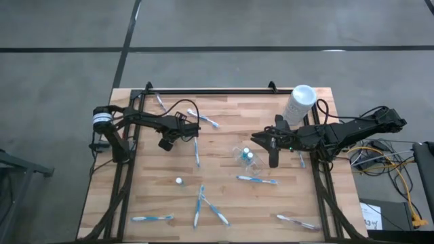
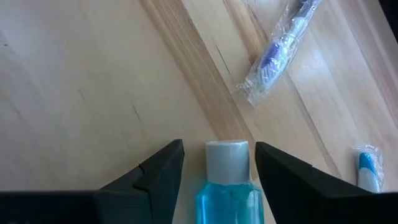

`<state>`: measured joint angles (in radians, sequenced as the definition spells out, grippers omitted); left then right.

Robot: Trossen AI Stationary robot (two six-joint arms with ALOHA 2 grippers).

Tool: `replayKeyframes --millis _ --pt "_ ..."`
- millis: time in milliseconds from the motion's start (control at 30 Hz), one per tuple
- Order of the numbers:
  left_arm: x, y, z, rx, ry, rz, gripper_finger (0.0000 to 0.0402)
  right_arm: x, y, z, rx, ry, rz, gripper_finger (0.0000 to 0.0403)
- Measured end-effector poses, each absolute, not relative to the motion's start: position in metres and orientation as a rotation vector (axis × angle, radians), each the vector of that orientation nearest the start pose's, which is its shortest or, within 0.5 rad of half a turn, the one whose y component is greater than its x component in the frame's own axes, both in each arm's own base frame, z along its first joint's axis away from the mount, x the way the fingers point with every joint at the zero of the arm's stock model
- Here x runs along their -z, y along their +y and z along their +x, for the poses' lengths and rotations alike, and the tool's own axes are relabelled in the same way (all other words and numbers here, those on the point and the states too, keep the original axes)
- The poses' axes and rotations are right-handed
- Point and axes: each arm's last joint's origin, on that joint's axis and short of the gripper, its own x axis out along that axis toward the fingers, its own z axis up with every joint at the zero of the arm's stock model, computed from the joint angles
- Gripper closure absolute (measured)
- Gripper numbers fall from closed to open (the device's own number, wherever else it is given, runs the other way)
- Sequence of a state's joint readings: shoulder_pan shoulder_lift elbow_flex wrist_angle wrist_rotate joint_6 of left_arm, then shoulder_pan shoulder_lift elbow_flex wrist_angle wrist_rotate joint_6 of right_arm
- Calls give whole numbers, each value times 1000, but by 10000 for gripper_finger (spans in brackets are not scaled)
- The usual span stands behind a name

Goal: Pick & Place toothbrushing station
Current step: Put the blue mouthwash into the middle section of the transparent organizer

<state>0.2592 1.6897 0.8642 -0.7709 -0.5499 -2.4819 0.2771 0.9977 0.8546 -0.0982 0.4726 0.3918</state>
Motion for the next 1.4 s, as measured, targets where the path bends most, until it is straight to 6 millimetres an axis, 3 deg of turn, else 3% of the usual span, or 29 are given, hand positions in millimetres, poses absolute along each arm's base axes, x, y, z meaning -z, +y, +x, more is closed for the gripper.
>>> replayKeyframes --millis 433,933,1400 --pt "-133 81 247 -2011 -67 -1534 293 -327 47 214 236 183 300 335" --pt "-137 83 251 -1964 -83 -1524 296 -327 47 214 235 183 300 335" --pt "-161 88 269 -1876 2 -1456 297 -327 47 214 235 184 300 335"
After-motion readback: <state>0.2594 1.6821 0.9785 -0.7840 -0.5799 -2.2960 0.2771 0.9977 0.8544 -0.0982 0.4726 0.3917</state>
